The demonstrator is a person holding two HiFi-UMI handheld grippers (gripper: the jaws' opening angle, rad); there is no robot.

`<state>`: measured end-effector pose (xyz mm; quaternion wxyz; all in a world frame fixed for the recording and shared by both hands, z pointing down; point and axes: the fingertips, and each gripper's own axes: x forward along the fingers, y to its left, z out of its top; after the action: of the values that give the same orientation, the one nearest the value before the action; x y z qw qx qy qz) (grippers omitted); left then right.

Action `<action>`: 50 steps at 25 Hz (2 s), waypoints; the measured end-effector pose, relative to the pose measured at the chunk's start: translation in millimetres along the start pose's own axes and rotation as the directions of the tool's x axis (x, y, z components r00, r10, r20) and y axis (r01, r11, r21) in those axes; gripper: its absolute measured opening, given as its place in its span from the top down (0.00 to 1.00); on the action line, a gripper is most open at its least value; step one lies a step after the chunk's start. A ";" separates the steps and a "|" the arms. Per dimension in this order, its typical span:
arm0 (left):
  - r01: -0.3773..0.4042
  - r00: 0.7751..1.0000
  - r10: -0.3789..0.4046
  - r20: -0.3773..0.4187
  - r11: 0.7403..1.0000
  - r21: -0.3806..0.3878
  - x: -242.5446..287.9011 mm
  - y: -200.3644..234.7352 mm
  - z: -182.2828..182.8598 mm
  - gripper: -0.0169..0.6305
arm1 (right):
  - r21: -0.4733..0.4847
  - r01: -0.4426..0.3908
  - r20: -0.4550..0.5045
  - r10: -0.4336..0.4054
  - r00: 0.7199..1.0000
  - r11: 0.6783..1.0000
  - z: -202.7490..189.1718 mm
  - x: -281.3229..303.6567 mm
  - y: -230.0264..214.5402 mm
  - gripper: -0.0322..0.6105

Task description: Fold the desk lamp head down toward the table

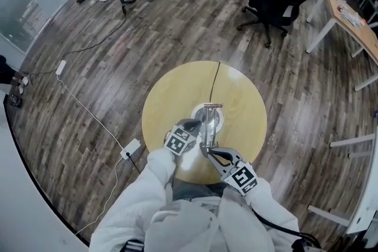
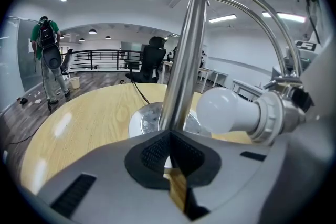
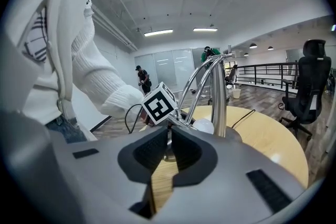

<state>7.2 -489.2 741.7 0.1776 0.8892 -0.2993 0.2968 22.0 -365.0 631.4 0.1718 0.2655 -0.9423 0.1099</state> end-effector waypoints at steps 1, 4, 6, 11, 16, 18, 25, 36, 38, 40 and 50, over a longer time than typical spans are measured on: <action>0.001 1.000 -0.001 0.003 1.000 0.002 0.2 0.2 -0.1 0.98 | -0.006 0.002 0.000 -0.002 1.000 1.000 1.4 1.1 0.4 0.90; 0.001 1.000 -0.001 -0.001 1.000 -0.003 -0.1 0.0 1.0 0.98 | -0.013 0.016 0.008 -0.016 1.000 1.000 1.2 3.8 -2.7 0.90; 0.002 1.000 -0.002 -0.008 1.000 -0.006 -1.3 -0.9 2.2 0.98 | -0.011 0.021 0.007 -0.021 1.000 1.000 0.1 5.1 -5.1 0.90; 0.001 1.000 -0.001 0.002 1.000 -0.015 -0.3 0.6 -0.3 0.98 | 0.002 0.024 0.006 -0.024 1.000 1.000 -2.8 9.0 -6.6 0.91; 0.000 1.000 0.000 0.001 1.000 -0.019 -0.7 -0.1 0.9 0.98 | 0.007 0.026 0.005 -0.026 1.000 1.000 -2.9 9.5 -8.2 0.91; -0.006 1.000 0.007 0.013 1.000 -0.012 0.5 2.1 3.0 0.98 | -0.004 0.027 0.003 -0.027 1.000 1.000 -2.3 9.6 -8.8 0.91; -0.032 0.999 0.033 0.027 0.999 -0.026 2.7 3.8 2.7 0.98 | 0.013 0.043 -0.036 -0.042 0.998 0.999 -12.4 6.3 -9.8 0.91; -0.146 0.973 0.183 0.143 0.961 -0.236 -82.5 -11.0 -7.0 0.98 | 0.273 0.238 0.008 -0.250 0.968 0.932 -10.9 -52.9 -44.7 0.91; -0.129 0.965 0.180 0.189 0.959 -0.253 -105.0 -40.9 -6.5 0.98 | 0.309 0.316 -0.006 -0.330 0.944 0.897 -18.7 -55.7 -52.1 0.91; -0.123 0.958 0.184 0.219 0.956 -0.267 -118.5 -67.7 -6.9 0.98 | 0.352 0.356 -0.024 -0.371 0.928 0.866 -30.3 -51.6 -53.0 0.92; -0.155 0.944 0.224 0.243 0.949 -0.274 -136.1 -95.3 4.9 0.98 | 0.333 0.324 0.016 -0.348 0.937 0.886 -17.4 -46.1 -57.2 0.92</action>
<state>-17.7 -361.3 638.4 0.2165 0.8586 -0.4405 0.1481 94.3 -386.3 636.4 0.1067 0.4532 -0.8567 0.2223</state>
